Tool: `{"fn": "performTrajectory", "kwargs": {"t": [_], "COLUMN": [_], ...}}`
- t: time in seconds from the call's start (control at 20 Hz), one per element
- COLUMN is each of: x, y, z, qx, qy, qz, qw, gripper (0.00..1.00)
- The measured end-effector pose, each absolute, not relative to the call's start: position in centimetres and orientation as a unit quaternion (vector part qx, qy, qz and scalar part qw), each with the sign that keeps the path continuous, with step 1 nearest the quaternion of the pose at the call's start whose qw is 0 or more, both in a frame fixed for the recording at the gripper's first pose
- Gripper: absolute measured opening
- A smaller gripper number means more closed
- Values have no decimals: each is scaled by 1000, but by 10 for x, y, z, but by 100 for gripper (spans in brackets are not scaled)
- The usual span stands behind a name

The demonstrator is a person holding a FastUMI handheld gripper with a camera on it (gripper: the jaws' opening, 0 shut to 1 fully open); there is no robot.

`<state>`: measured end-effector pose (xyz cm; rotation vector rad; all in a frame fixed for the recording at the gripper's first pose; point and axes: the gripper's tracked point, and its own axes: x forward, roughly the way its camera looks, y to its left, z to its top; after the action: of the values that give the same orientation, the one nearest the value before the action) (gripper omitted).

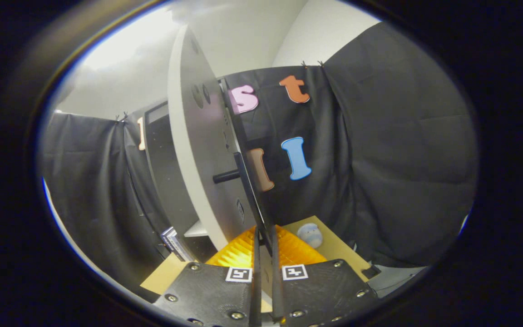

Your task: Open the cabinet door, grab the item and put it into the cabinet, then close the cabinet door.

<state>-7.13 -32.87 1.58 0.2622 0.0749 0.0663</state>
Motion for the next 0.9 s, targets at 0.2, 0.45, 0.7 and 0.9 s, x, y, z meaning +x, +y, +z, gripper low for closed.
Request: {"fn": "performTrajectory", "kwargs": {"t": [0.2, 0.45, 0.7, 0.9], "x": [-109, -150, -156, -141], "y": [-327, -293, -219, -149], "z": [16, -6, -52, -102], "qx": [138, 156, 157, 159], "qy": [28, 51, 101, 146], "qz": [-6, -34, -10, 34], "qw": [990, 986, 982, 976], "gripper": [10, 30, 54, 86]}}
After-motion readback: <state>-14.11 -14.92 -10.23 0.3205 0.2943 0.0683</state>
